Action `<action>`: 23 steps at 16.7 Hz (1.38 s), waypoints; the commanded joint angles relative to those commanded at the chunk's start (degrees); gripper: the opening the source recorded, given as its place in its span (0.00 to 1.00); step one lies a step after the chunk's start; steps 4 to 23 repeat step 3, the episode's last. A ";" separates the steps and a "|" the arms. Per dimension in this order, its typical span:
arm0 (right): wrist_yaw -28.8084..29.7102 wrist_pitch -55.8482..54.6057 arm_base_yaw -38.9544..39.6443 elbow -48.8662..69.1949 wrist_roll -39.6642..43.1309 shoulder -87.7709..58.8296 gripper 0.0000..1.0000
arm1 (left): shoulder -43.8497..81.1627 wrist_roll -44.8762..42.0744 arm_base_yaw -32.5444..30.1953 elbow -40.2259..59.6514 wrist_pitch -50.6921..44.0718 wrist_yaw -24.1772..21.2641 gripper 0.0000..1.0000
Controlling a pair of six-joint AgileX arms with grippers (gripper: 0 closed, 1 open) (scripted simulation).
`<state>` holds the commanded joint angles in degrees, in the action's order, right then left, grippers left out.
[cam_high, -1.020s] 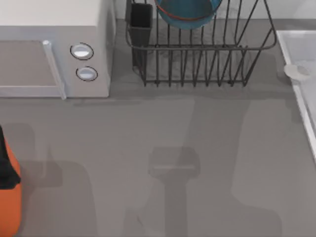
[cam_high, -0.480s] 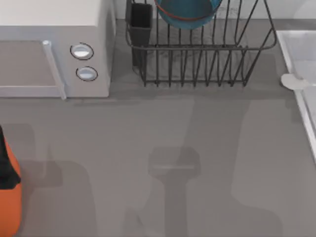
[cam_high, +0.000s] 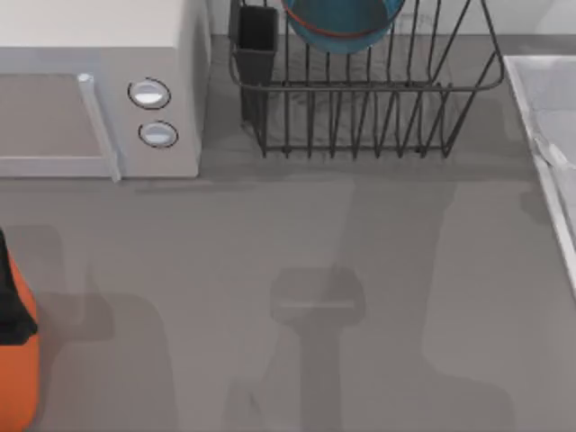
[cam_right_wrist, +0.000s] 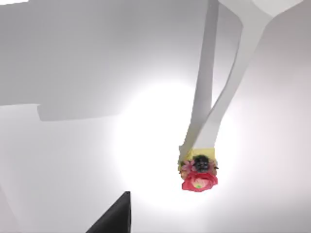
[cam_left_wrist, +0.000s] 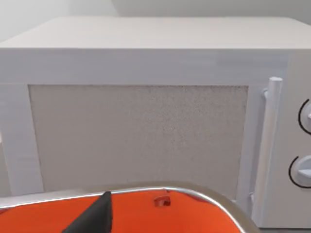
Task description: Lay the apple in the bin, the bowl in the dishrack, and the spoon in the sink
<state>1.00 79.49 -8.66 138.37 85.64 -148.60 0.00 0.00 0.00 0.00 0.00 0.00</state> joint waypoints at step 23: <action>0.00 0.00 0.00 0.00 0.00 0.00 1.00 | 0.00 0.00 0.00 0.00 0.00 0.00 1.00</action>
